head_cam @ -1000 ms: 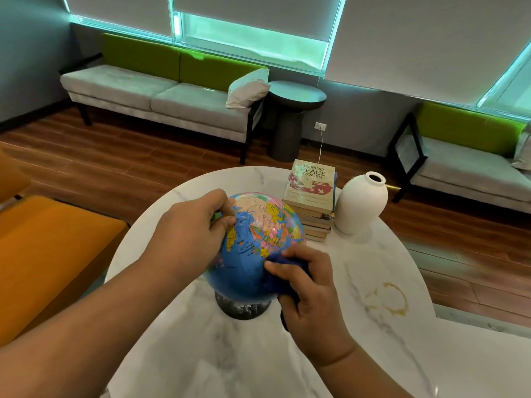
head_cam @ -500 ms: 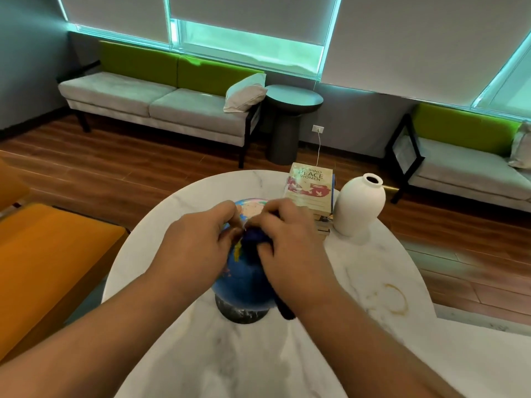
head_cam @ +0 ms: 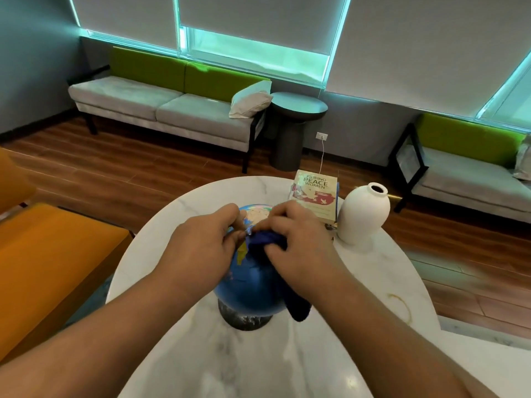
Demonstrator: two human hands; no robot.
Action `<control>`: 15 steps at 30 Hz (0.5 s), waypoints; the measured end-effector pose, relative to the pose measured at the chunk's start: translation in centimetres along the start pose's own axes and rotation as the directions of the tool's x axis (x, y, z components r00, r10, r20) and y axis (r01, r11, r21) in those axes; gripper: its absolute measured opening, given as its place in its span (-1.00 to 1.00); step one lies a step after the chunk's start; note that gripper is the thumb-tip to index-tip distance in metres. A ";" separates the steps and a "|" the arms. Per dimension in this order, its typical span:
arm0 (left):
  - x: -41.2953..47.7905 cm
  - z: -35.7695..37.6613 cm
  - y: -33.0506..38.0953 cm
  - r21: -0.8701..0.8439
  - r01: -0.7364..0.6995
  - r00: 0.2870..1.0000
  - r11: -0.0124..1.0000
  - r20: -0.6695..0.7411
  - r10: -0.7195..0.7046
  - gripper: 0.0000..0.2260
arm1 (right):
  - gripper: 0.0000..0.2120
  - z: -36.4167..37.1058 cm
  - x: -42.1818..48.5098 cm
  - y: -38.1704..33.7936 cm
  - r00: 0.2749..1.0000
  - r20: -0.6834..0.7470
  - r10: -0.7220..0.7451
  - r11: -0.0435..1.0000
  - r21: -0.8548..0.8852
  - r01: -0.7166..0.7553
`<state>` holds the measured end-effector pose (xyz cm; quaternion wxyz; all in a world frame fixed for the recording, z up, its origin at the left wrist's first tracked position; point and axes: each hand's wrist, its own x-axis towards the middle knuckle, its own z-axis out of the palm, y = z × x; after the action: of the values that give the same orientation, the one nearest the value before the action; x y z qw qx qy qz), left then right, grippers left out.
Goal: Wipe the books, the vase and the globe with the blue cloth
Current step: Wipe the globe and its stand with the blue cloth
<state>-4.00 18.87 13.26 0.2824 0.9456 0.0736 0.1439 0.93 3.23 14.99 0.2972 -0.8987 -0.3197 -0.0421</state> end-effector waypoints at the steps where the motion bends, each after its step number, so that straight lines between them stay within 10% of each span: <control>1: 0.0 0.0 0.1 -0.003 0.011 1.000 1.000 0.007 -0.011 -0.92 | -0.74 -0.3 0.8 1.0 0.998 -0.018 0.064 0.996 0.058 -0.063; 5: 0.0 0.1 -0.4 -0.045 0.014 1.000 0.999 0.015 -0.013 -0.89 | -0.72 -0.4 2.3 4.7 0.928 0.007 0.372 0.812 0.481 -0.329; 10: 0.2 0.4 -1.6 -0.267 -0.005 1.000 0.964 0.018 0.010 -0.84 | -0.84 4.0 -1.9 9.3 0.647 0.305 0.699 0.108 0.849 -0.518; 15: -0.4 0.9 -1.2 -0.256 0.034 0.994 0.966 -0.095 -0.060 -0.92 | -0.79 4.7 -4.8 9.8 0.536 0.365 0.761 0.085 0.763 -0.641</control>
<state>-4.19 19.34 11.72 0.4003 0.8911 0.0914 0.1935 2.45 -2.88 4.87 0.6887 -0.6674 0.1929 0.2076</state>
